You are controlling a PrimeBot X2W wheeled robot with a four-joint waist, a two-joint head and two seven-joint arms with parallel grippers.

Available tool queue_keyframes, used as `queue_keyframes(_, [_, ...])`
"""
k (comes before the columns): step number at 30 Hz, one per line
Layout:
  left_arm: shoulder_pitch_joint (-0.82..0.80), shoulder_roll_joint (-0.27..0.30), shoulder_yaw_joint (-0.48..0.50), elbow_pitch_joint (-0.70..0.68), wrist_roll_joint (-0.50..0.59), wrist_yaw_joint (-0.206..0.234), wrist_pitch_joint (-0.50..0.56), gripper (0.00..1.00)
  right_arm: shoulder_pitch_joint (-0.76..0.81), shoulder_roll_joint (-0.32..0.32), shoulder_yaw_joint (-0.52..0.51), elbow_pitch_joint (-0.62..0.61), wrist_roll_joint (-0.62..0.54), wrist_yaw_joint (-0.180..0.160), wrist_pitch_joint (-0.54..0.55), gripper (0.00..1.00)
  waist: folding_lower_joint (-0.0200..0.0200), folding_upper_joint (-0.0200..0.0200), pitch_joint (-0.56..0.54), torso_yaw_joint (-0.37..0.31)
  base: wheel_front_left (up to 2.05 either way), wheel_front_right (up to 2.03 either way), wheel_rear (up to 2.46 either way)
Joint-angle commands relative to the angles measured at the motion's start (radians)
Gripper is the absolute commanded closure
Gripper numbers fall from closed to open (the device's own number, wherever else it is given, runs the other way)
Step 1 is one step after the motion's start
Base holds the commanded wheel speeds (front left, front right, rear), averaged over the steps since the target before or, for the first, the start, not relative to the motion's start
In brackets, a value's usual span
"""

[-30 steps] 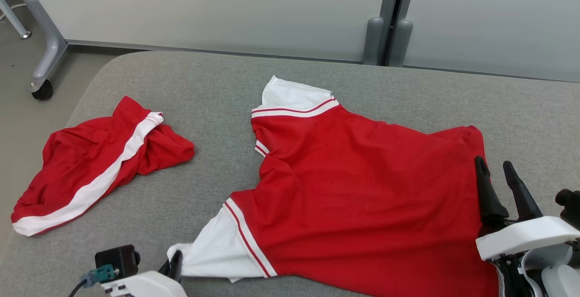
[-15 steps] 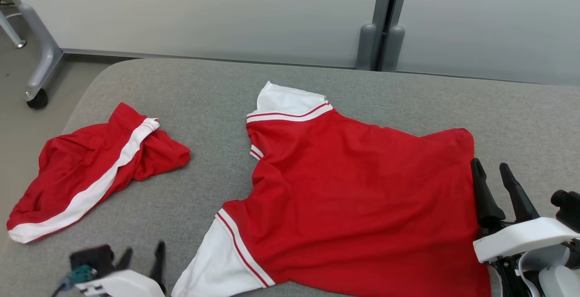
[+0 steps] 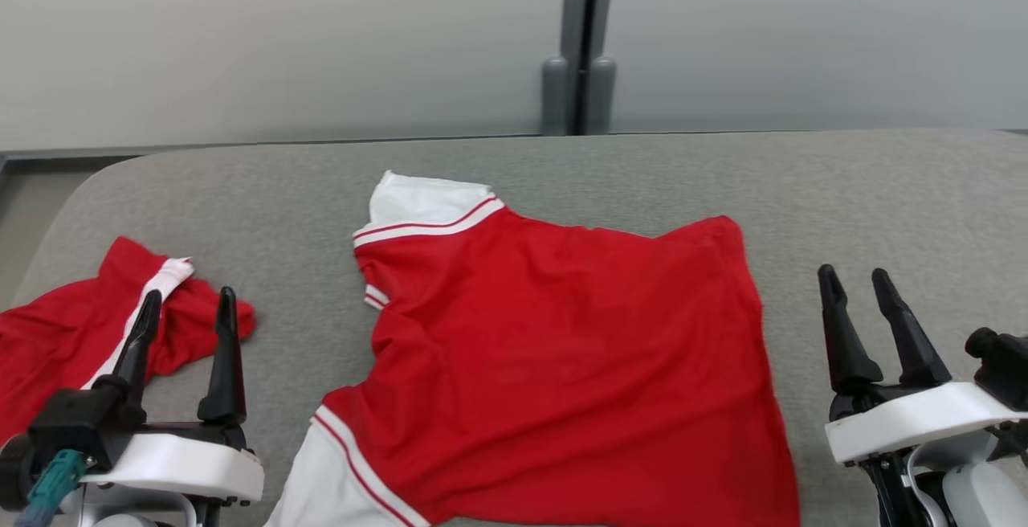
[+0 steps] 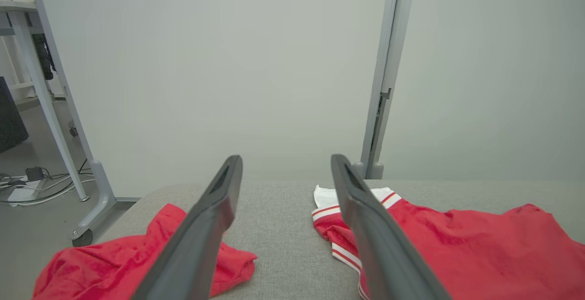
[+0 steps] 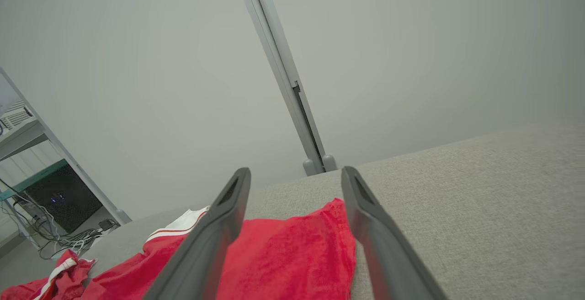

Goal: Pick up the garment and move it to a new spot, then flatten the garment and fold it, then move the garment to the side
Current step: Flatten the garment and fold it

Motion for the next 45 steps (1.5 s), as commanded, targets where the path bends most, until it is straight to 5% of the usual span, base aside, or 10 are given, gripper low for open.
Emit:
queue_keyframes(1, [0.006,-0.008,0.005,-0.005,0.014,-0.002,-0.004,0.0,0.002,-0.015,0.006,-0.003,-0.015,0.002,-0.002,0.0,0.0,0.0,-0.006,-0.041,0.0,0.0,0.0])
queue_keyframes(9, [0.075,-0.081,0.057,0.023,0.064,-0.038,-0.008,0.0,0.035,-0.018,0.024,-0.025,-0.06,0.002,-0.042,0.0,0.0,0.0,-0.01,-0.114,0.0,0.0,0.0])
queue_keyframes(20, [0.177,-0.177,0.148,0.024,0.171,-0.101,-0.009,0.0,0.124,-0.007,0.0,-0.042,-0.236,0.002,-0.088,0.0,0.0,0.0,-0.033,-0.109,0.0,0.0,0.0])
queue_keyframes(39, [0.174,-0.205,0.182,0.072,0.209,-0.16,0.008,0.0,0.107,-0.003,0.013,-0.017,-0.259,0.002,-0.082,0.0,0.0,0.0,-0.038,-0.09,0.0,0.0,0.0])
queue_keyframes(45, [0.218,-0.166,0.18,0.067,0.159,-0.152,0.174,0.0,0.132,-0.038,0.03,0.019,-0.199,0.002,0.107,0.0,0.0,0.0,-0.038,-0.083,0.0,0.0,0.0])
